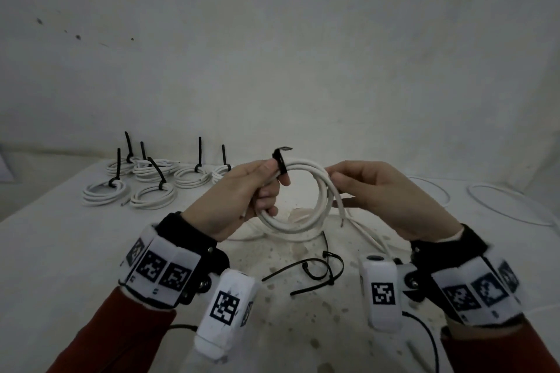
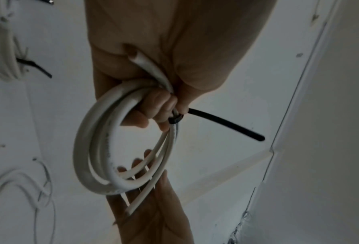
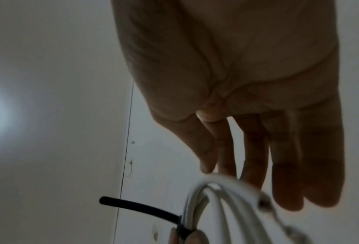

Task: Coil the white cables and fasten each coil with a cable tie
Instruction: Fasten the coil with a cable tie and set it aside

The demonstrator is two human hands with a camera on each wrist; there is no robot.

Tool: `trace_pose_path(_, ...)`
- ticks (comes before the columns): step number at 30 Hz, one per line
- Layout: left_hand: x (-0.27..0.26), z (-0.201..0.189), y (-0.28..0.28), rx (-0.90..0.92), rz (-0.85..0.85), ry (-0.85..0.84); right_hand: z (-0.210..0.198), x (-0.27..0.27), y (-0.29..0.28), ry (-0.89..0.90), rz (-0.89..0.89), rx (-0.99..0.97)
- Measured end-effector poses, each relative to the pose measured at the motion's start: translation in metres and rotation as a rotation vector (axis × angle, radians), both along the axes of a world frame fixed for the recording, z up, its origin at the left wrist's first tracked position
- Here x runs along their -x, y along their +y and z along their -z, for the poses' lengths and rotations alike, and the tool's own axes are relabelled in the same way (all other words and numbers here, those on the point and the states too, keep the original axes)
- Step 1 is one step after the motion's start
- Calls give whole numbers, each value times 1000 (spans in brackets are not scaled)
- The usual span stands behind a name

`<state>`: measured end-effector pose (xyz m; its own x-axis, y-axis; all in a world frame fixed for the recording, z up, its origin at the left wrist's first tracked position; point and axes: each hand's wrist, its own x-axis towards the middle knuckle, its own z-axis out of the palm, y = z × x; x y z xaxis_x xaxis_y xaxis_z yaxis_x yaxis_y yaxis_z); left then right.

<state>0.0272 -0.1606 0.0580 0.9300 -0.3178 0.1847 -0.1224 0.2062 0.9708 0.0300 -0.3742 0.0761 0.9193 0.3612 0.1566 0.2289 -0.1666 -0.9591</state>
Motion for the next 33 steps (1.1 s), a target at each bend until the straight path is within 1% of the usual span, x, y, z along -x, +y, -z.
trace_pose_path(2, -2, 1, 0, 20, -67, -20, -2, 0, -6, -26, 20, 46)
trace_pose_path(3, -4, 3, 0, 29, -101, -21, -2, 1, -8, -10, 17, 40)
trace_pose_path(6, -7, 6, -2, 6, -189, -35, -1, 3, -7, 66, 15, -36)
trace_pose_path(8, -6, 8, -6, -39, -246, -82, -1, 4, -3, 88, 20, -58)
trace_pose_path(12, -3, 10, -14, -113, -347, -188, 6, 3, 6, 4, 88, 2)
trace_pose_path(16, 0, 10, -19, -108, -331, -192, 16, 1, 13, -121, 184, 0)
trace_pose_path(20, 3, 10, -22, -71, -266, -128, 20, 0, 20, -113, 190, -67)
trace_pose_path(23, 4, 9, -22, -37, -219, -96, 17, 0, 21, -48, 153, -104)
trace_pose_path(27, 1, 6, -14, -43, -258, -118, 9, 3, 12, 30, 55, -78)
trace_pose_path(32, 0, 5, -11, -23, -225, -92, 0, 7, 4, 138, -74, -111)
trace_pose_path(33, 0, 5, -10, -23, -227, -102, 0, 7, 3, 149, -69, -125)
